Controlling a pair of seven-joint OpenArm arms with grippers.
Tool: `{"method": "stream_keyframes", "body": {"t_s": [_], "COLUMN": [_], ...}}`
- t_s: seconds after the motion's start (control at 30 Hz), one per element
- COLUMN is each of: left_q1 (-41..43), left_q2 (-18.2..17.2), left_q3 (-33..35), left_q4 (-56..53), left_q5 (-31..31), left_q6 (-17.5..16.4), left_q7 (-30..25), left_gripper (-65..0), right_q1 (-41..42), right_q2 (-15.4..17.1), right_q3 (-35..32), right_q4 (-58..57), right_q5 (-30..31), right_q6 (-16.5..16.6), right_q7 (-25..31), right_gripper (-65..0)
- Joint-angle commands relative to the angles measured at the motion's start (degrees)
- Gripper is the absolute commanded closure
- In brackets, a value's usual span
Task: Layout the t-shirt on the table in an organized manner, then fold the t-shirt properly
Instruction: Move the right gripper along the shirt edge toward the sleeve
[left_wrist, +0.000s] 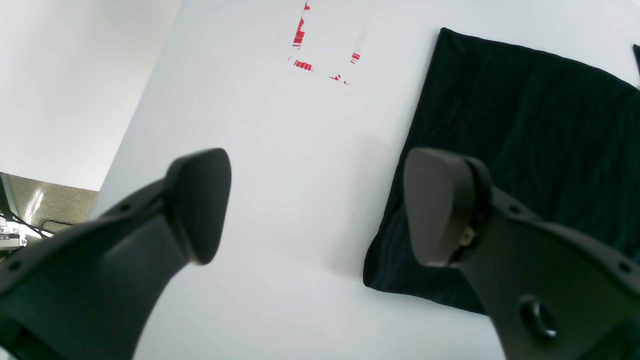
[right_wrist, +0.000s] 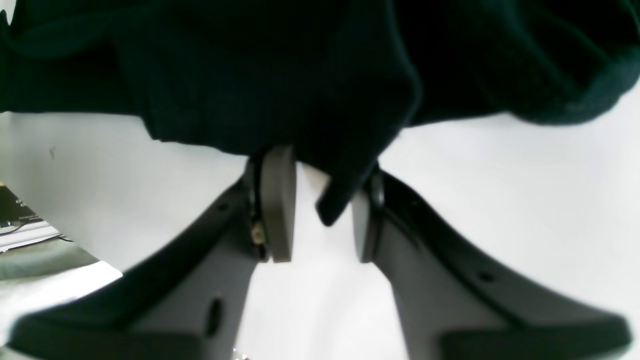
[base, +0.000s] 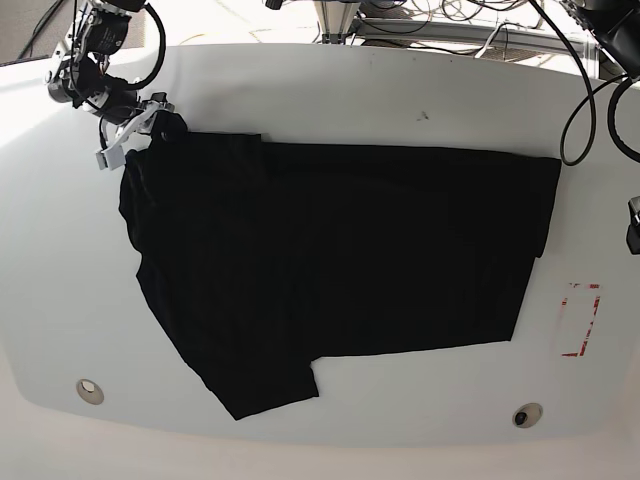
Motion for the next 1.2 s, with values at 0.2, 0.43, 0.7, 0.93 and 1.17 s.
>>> {"method": "stream_keyframes", "body": {"t_s": [0.2, 0.43, 0.7, 0.93, 1.17], "left_q1": [-0.9, -0.8, -0.1, 0.0, 0.1], "left_q2": [-1.3, -1.3, -1.3, -1.3, -1.3], "left_q3": [1.8, 1.8, 1.9, 1.9, 1.9], "left_q4": [0.8, 0.7, 0.7, 0.8, 0.9], "left_q5": [-0.4, -0.4, -0.3, -0.3, -0.3], "left_q6": [-0.1, -0.1, -0.1, -0.1, -0.1], "left_q7": [-1.1, -1.1, -1.1, -1.1, -1.1], "left_gripper": [-51.4, -51.4, -51.4, -51.4, -51.4], "right_q1": [0.6, 0.6, 2.8, 7.9, 14.8], "right_q2": [1.0, -0.3, -0.6, -0.8, -0.2], "right_q3": [0.5, 0.7, 0.3, -1.0, -2.3], "right_q4": [3.8, 9.6, 11.0, 8.9, 2.0], "right_q5": [1.4, 4.1, 12.9, 12.9, 12.9], "right_q6": [0.1, 0.1, 0.1, 0.1, 0.1], "right_q7": [-0.7, -4.0, -4.1, -4.1, -4.1], "right_gripper": [0.0, 0.0, 0.0, 0.0, -0.3]}}
